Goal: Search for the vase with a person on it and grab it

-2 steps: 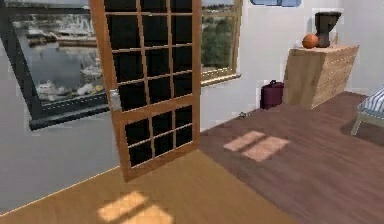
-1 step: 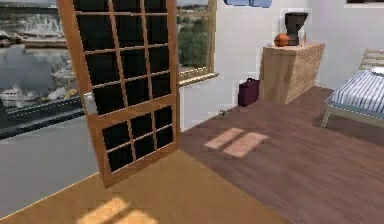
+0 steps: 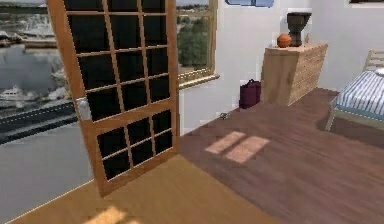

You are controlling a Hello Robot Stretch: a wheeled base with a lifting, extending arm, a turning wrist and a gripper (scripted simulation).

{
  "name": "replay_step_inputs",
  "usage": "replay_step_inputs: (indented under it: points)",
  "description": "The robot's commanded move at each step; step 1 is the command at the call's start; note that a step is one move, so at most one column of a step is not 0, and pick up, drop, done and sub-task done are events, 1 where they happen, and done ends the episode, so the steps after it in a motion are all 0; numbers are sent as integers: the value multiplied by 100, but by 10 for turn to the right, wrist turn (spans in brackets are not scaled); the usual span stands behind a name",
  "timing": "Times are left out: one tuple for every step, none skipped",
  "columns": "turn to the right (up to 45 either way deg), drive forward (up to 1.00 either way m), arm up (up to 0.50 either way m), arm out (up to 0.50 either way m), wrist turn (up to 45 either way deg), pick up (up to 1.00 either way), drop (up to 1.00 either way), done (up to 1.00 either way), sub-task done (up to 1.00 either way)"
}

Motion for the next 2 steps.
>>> replay_step_inputs:
  points:
    - [300,0,0,0,0,0,0,0,0]
    - [0,100,0,0,0,0,0,0,0]
